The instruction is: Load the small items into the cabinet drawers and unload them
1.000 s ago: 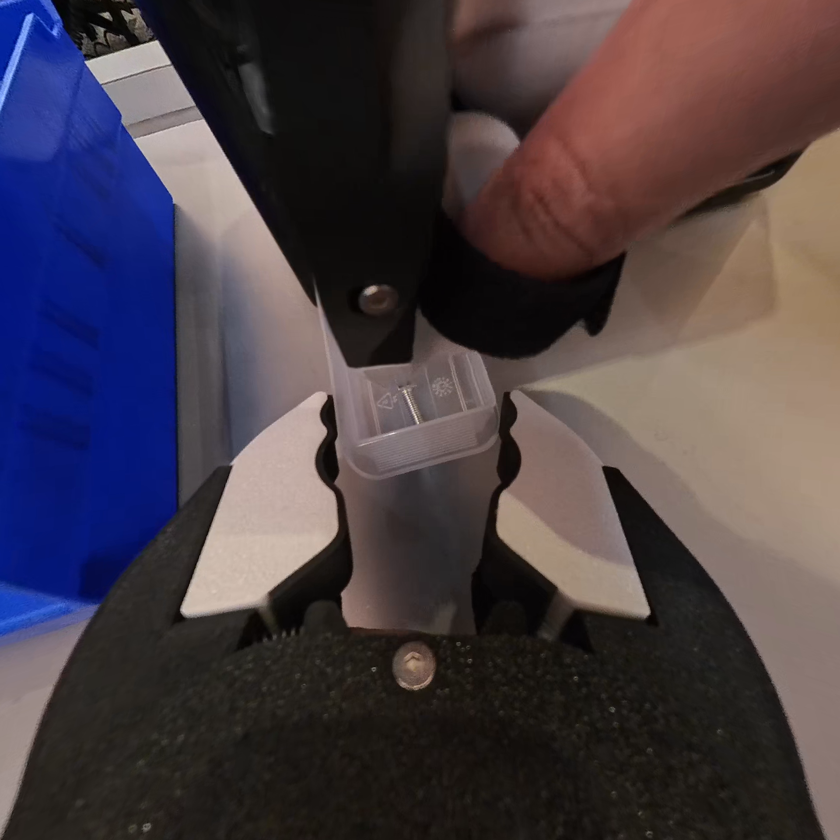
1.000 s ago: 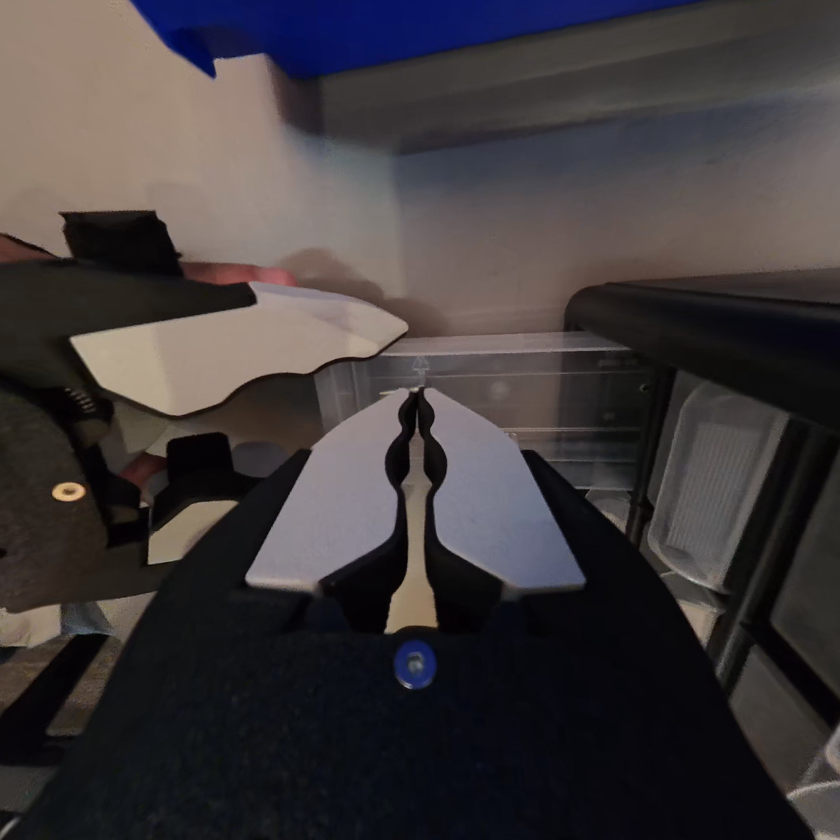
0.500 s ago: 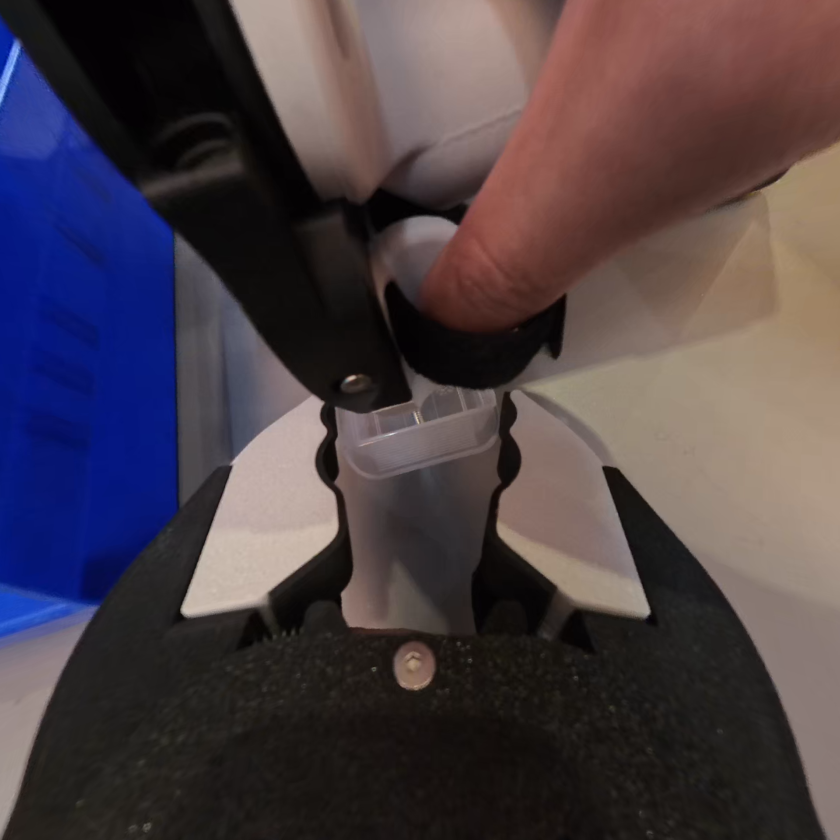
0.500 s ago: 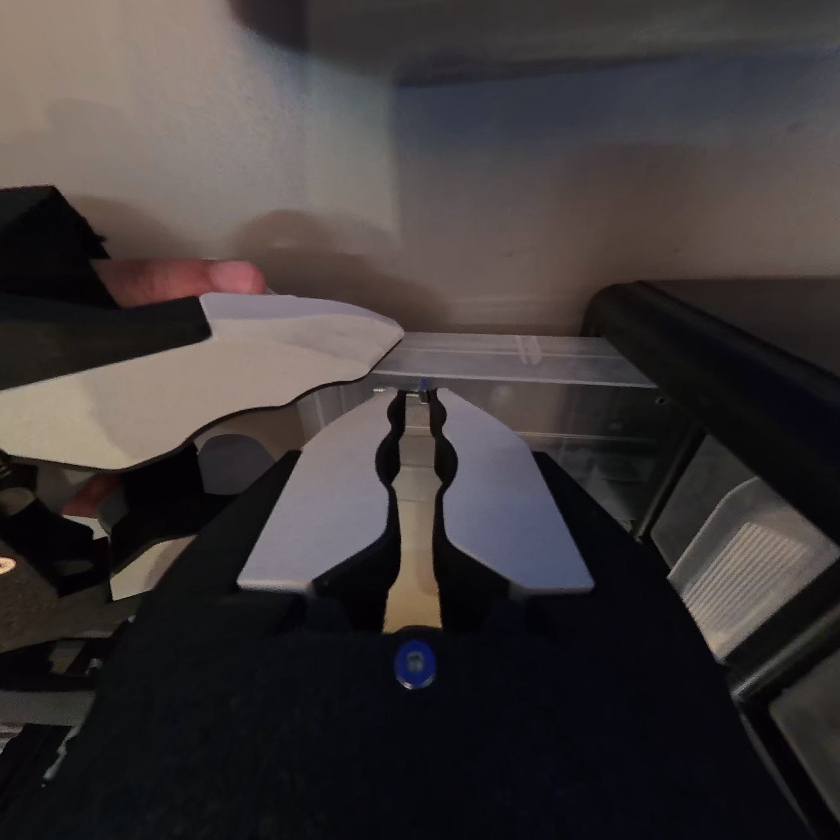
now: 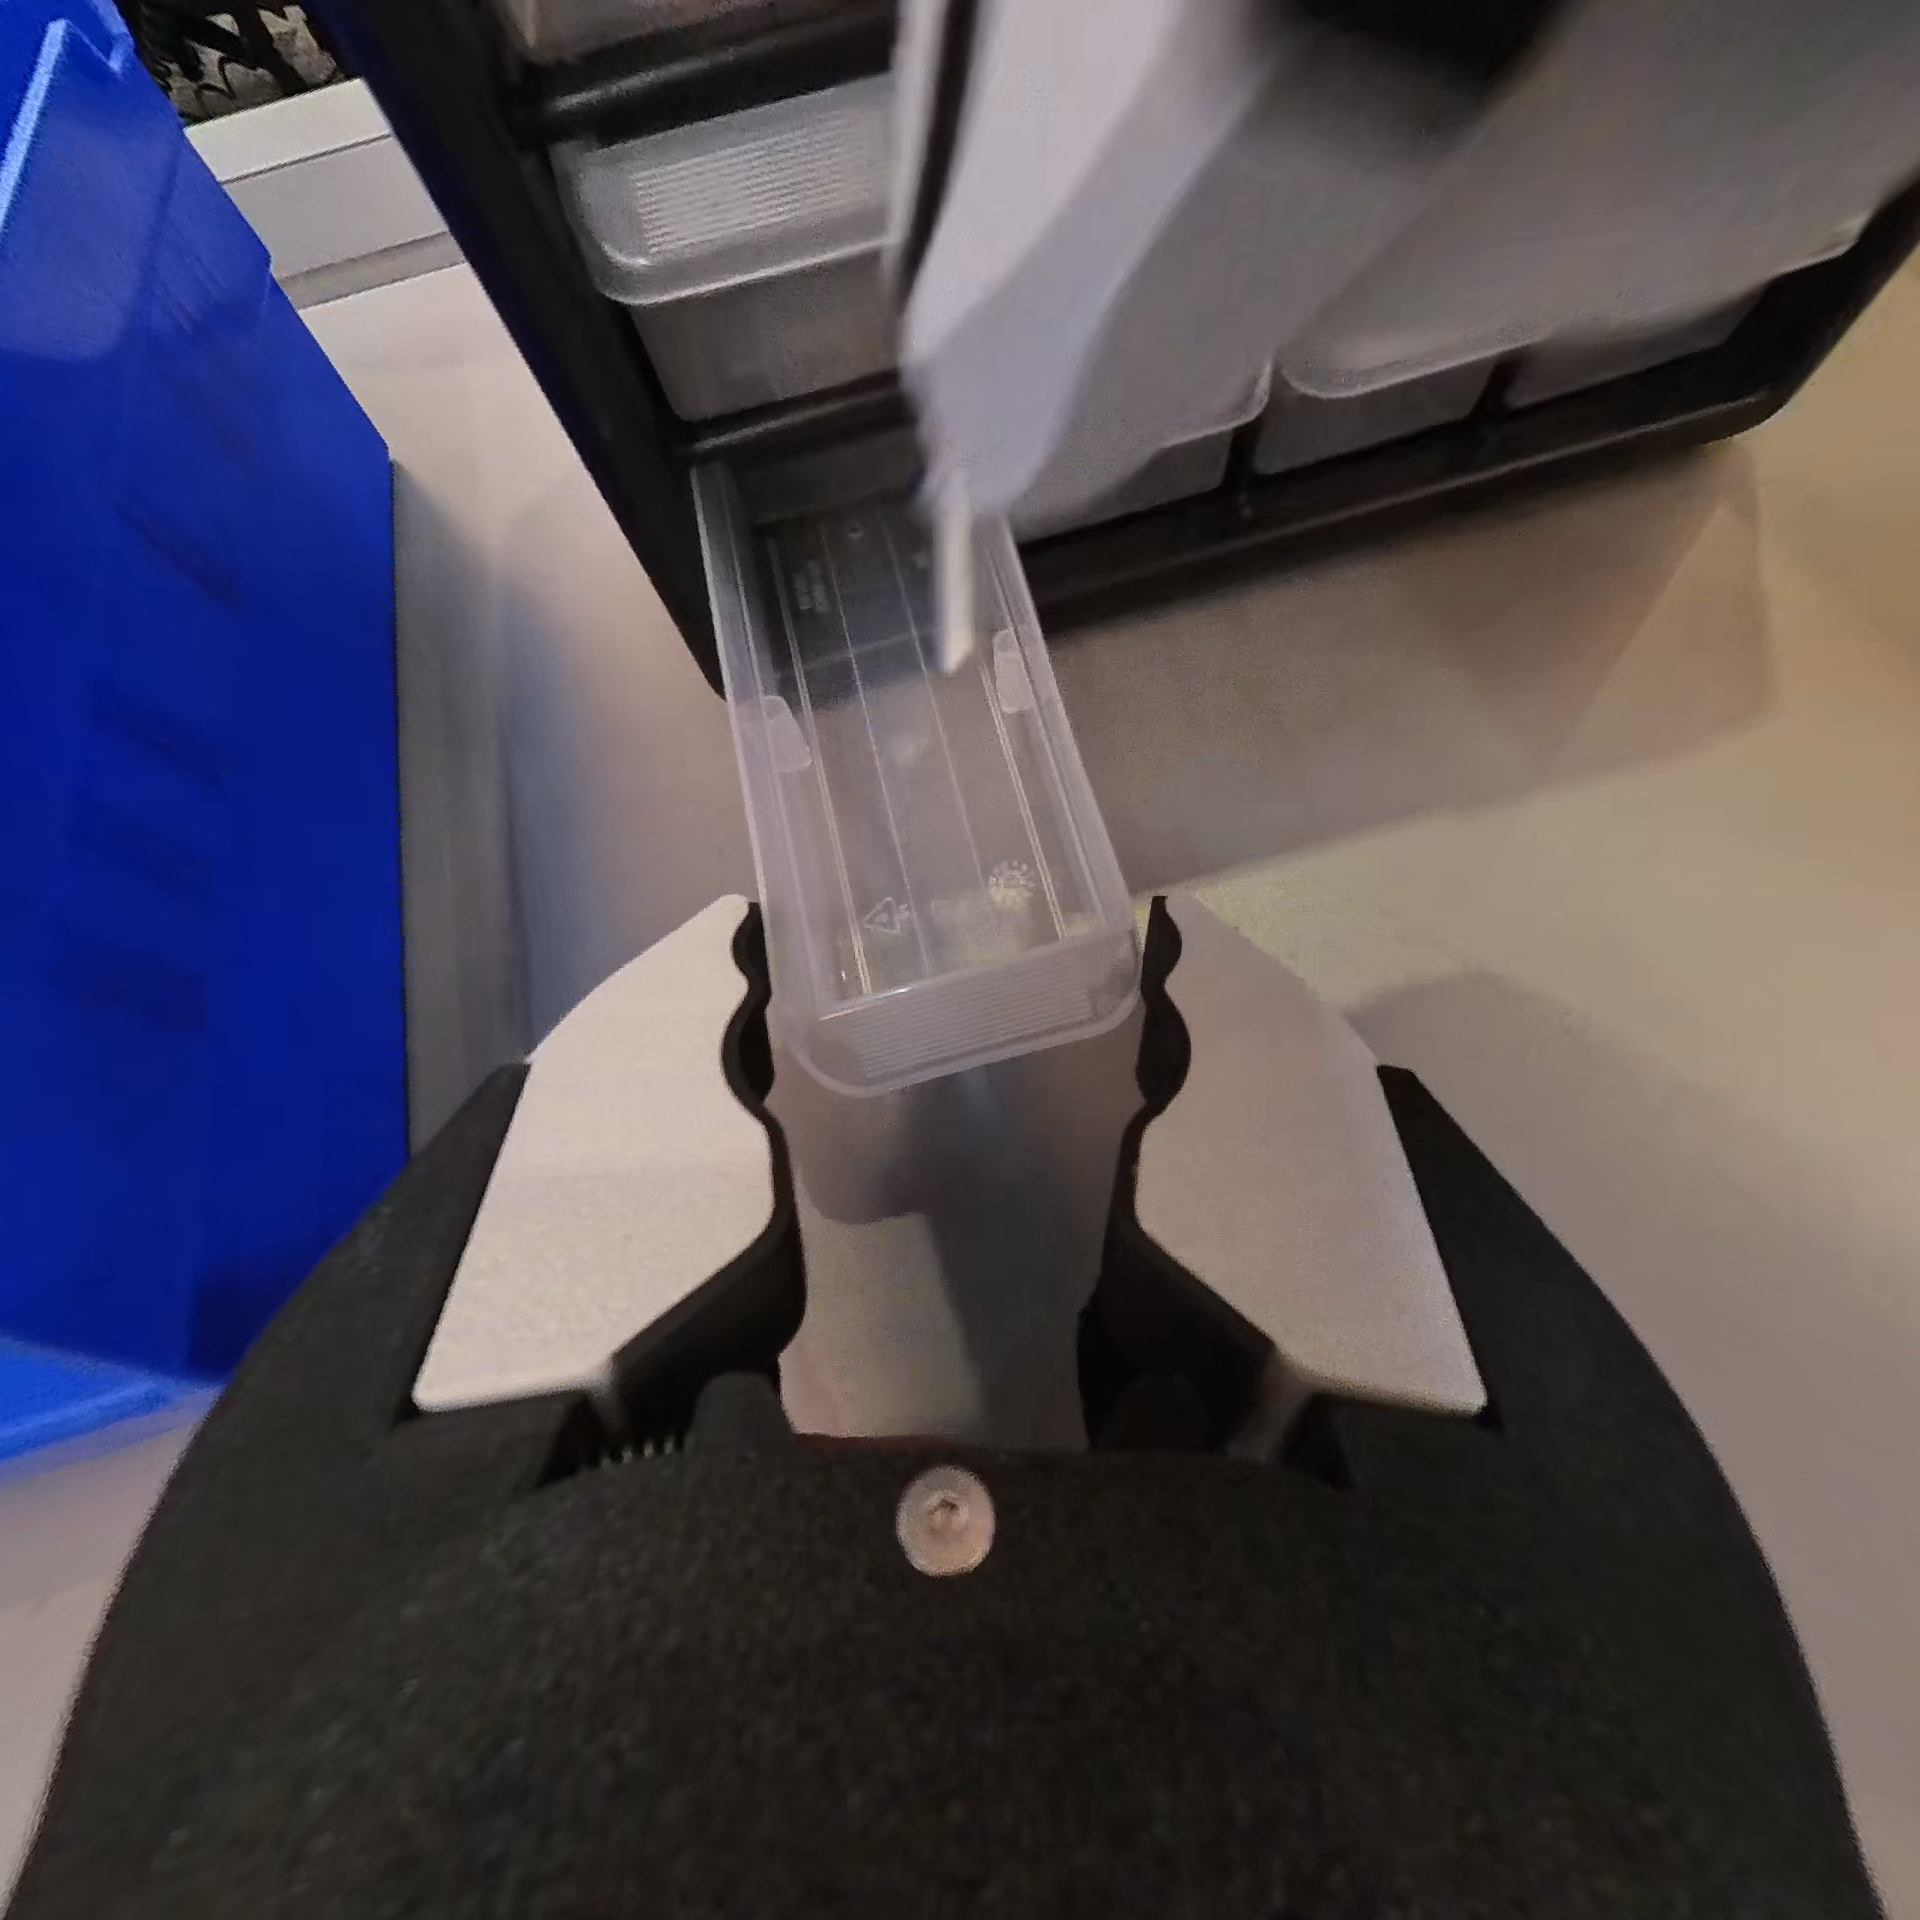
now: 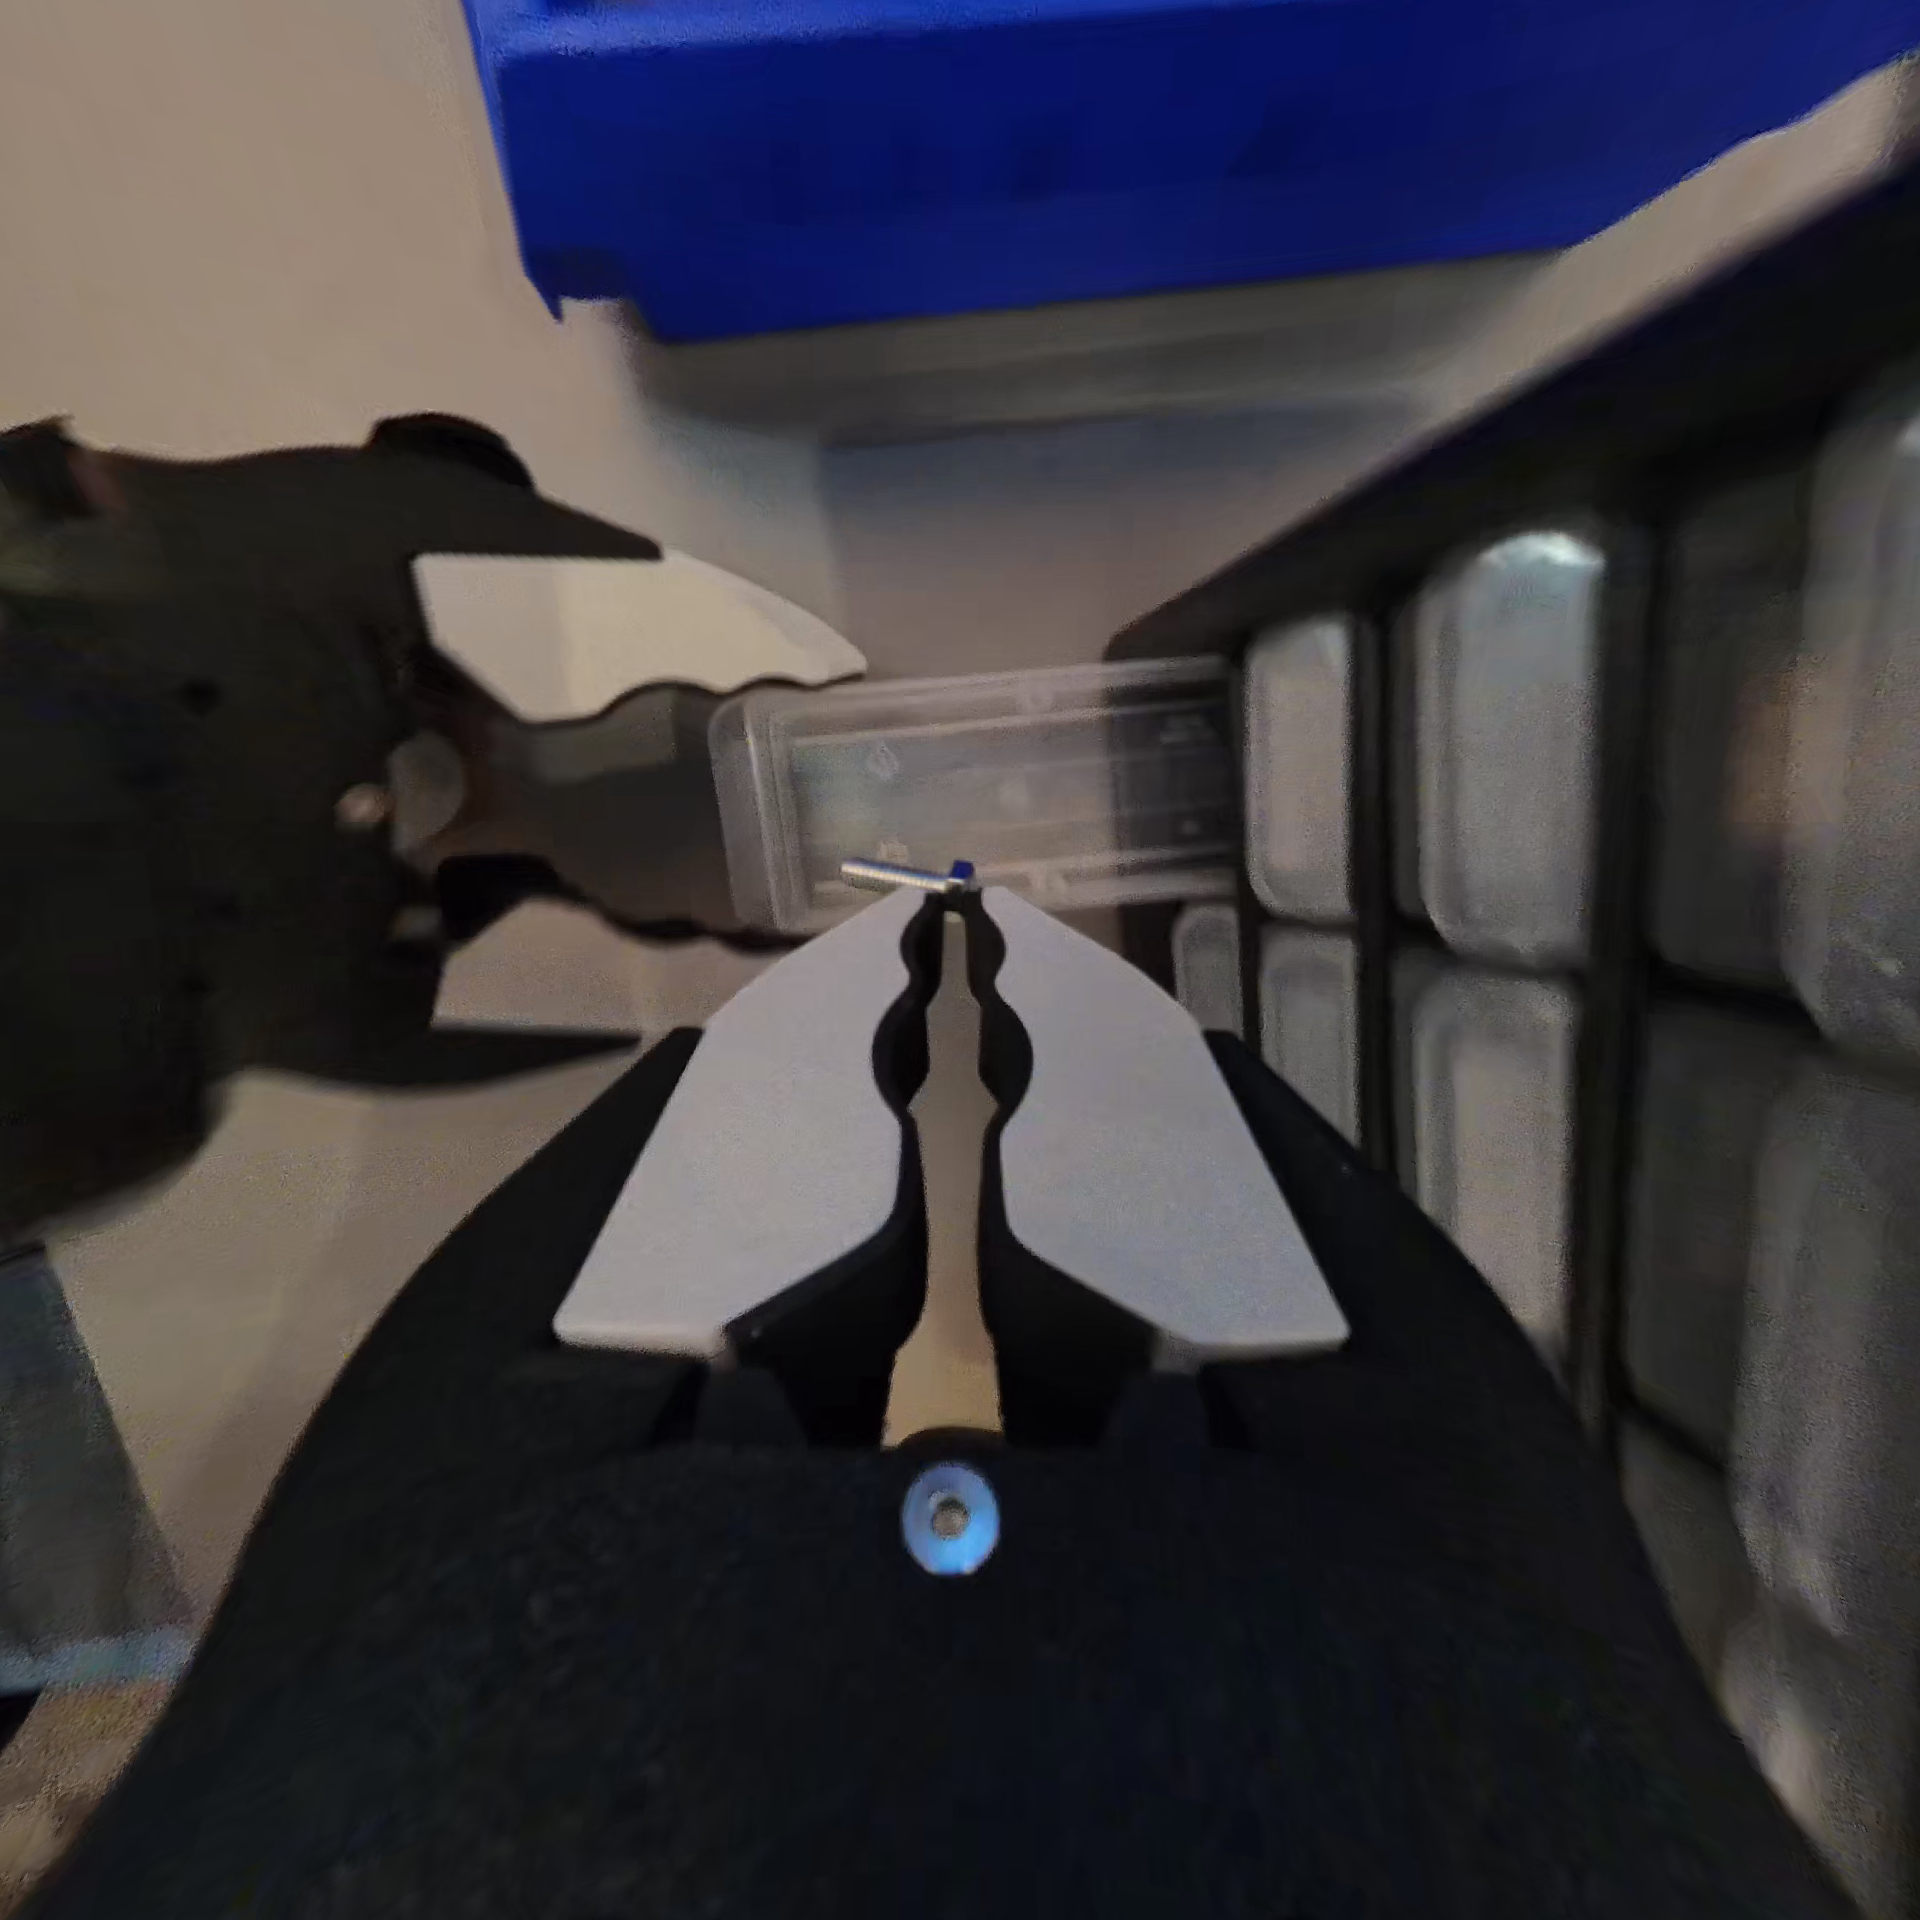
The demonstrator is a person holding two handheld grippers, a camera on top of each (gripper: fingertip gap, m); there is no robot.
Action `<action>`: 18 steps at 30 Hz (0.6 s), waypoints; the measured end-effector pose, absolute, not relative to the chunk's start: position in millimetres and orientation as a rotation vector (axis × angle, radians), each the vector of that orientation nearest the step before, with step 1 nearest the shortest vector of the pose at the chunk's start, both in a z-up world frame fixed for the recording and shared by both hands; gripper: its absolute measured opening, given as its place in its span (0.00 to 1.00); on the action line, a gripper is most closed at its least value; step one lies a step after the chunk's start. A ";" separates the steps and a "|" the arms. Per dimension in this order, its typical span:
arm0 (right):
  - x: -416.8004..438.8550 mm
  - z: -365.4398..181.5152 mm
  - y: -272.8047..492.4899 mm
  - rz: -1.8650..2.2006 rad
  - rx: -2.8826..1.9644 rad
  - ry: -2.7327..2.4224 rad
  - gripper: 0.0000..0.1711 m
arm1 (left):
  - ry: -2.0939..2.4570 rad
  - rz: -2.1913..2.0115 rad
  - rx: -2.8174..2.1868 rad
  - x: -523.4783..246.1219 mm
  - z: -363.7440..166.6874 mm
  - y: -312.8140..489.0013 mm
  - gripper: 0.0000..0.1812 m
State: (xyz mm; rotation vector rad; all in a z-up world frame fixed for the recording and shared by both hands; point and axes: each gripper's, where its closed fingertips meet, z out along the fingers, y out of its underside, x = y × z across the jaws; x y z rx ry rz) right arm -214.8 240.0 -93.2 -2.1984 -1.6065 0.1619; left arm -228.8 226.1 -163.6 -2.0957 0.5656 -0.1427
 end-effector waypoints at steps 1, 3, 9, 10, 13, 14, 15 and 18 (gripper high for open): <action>-202.5 -77.1 234.7 0.153 -2.167 -1.552 0.02 | 0.566 -0.143 -2.096 -228.9 -163.7 226.2 0.38; -166.0 -44.9 221.4 0.147 -2.134 -1.408 0.02 | 0.568 -0.141 -2.097 -228.7 -163.5 226.6 0.38; 31.8 -7.6 188.3 0.007 -2.255 -0.791 0.02 | 0.565 -0.149 -2.105 -226.2 -161.0 234.3 0.38; 67.5 -11.9 183.1 -0.025 -2.288 -0.690 0.02 | 0.570 -0.142 -2.106 -225.3 -160.7 236.8 0.38; 158.3 -43.7 162.5 -0.105 -2.448 -0.413 0.02 | 0.583 -0.123 -2.114 -223.3 -160.2 246.0 0.38; 178.1 -54.8 156.5 -0.116 -2.481 -0.343 0.02 | 0.581 -0.126 -2.118 -222.8 -159.8 249.0 0.38; 191.4 -66.2 151.2 -0.096 -2.514 -0.278 0.02 | 0.580 -0.130 -2.122 -222.3 -159.5 251.6 0.38; 211.9 -102.4 142.6 -0.067 -2.627 -0.193 0.02 | 0.591 -0.123 -2.141 -221.0 -159.0 257.2 0.38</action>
